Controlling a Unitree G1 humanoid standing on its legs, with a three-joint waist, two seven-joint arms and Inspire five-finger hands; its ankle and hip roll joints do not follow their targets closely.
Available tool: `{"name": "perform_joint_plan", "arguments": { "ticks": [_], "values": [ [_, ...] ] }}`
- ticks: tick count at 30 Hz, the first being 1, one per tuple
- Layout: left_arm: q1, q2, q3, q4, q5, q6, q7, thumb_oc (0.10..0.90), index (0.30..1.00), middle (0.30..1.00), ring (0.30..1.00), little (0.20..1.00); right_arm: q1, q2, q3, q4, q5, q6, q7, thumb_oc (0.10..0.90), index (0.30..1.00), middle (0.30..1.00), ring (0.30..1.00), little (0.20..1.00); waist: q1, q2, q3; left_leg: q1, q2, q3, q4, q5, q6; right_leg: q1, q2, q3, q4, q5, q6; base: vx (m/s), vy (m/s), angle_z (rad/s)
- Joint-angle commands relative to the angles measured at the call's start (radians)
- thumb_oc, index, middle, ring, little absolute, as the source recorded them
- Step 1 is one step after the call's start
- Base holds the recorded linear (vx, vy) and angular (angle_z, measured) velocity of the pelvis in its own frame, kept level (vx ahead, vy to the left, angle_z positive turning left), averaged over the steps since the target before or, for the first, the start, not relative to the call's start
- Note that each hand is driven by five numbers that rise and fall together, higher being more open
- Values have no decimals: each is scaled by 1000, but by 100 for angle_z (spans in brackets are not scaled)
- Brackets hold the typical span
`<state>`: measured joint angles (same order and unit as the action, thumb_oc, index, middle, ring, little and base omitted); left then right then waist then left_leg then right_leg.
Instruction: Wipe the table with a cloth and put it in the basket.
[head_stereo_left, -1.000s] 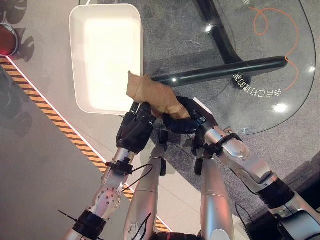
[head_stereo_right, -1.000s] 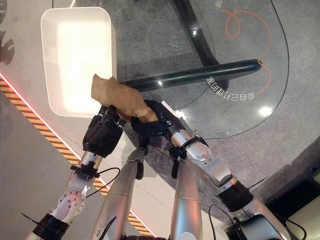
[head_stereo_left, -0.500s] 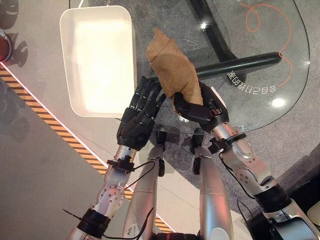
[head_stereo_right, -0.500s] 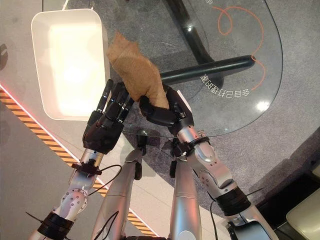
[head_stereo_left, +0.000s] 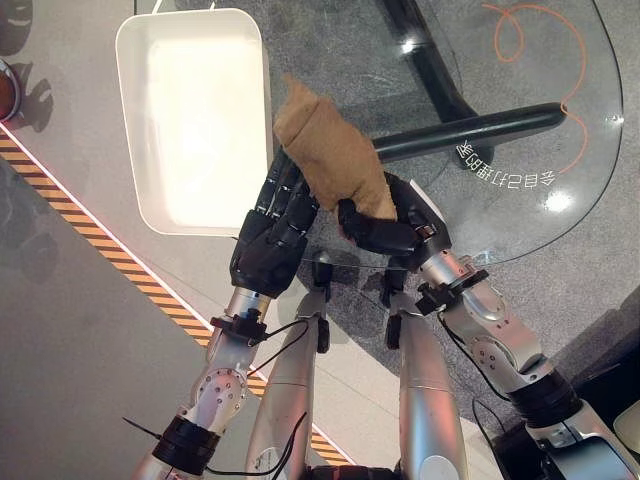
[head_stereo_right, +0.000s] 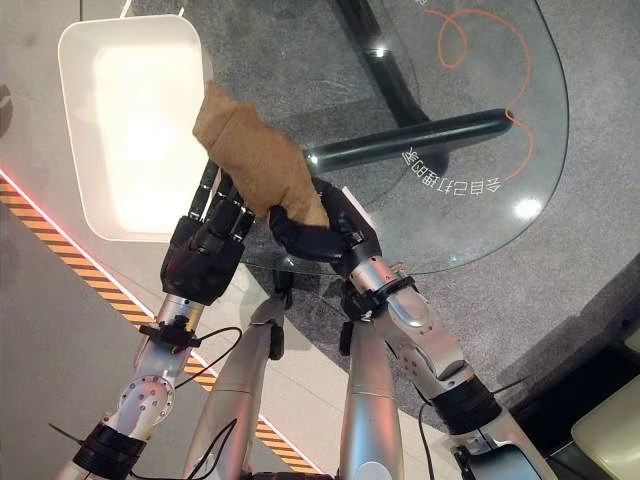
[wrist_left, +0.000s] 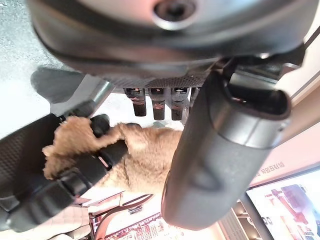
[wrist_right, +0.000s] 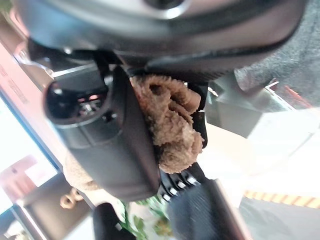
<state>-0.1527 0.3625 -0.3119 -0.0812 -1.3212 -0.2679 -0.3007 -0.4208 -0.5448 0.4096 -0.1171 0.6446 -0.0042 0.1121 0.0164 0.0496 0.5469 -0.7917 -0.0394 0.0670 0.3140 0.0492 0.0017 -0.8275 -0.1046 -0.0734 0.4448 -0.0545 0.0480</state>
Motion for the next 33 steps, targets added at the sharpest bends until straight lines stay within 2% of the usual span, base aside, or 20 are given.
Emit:
{"name": "perform_joint_plan", "arguments": {
  "ticks": [1,7,15,25,26,28,29,30,33],
  "values": [
    [0,23,16,-164,23,-43,-79,800,900,900,900,900,-86,-11,69,-258,-108,-20,172,100,300,300,300,200,6,7,-27,16,-73,-1,11,-53,37,14,68,-14,-110,79,17,0,0,0],
    [-2,50,2,-169,6,-46,-75,800,900,900,900,900,-118,-76,120,-264,-168,-9,220,100,300,300,300,200,14,3,-27,12,-76,-8,16,-53,36,15,64,-23,-112,80,17,5,-11,2],
    [-16,50,-28,-170,9,-61,-67,800,900,900,900,900,-168,-93,213,-258,-285,80,236,100,300,300,300,200,22,4,-27,4,-80,-13,17,-49,34,12,62,-29,-117,80,15,0,0,0],
    [-24,57,-56,-166,-10,-90,-76,800,900,900,900,900,-197,-93,250,-239,-270,64,157,100,300,300,300,200,24,10,-27,-5,-83,-13,26,-50,36,2,61,-28,-110,80,13,0,0,0],
    [-28,55,-60,-169,-9,-100,-83,800,900,900,900,900,-203,-91,249,-235,-255,65,142,122,319,319,319,222,23,11,-27,-3,-82,-10,24,-50,36,2,61,-27,-111,80,13,0,0,0],
    [-25,51,-59,-174,-14,-101,-95,800,900,900,900,900,-202,-87,243,-236,-244,66,133,737,846,846,846,837,24,10,-27,-2,-82,-9,25,-50,37,2,61,-26,-110,81,12,4,16,0],
    [-25,51,-59,-175,-14,-101,-96,800,900,900,900,900,-202,-87,243,-236,-243,66,132,800,900,900,900,900,24,10,-27,-2,-82,-9,25,-50,37,3,61,-26,-111,81,12,0,0,0],
    [-21,50,-58,-182,-32,-113,-113,100,300,300,300,200,-192,-88,236,-244,-240,72,130,800,900,900,900,900,23,11,-27,-1,-82,-9,23,-50,37,3,61,-25,-110,81,12,0,0,0],
    [-16,41,-56,-182,-51,-126,-129,100,300,300,300,200,-182,-82,231,-243,-247,70,126,800,900,900,900,900,22,9,-27,-1,-82,-8,21,-50,39,1,64,-22,-110,81,11,0,0,0]
  ]
}}
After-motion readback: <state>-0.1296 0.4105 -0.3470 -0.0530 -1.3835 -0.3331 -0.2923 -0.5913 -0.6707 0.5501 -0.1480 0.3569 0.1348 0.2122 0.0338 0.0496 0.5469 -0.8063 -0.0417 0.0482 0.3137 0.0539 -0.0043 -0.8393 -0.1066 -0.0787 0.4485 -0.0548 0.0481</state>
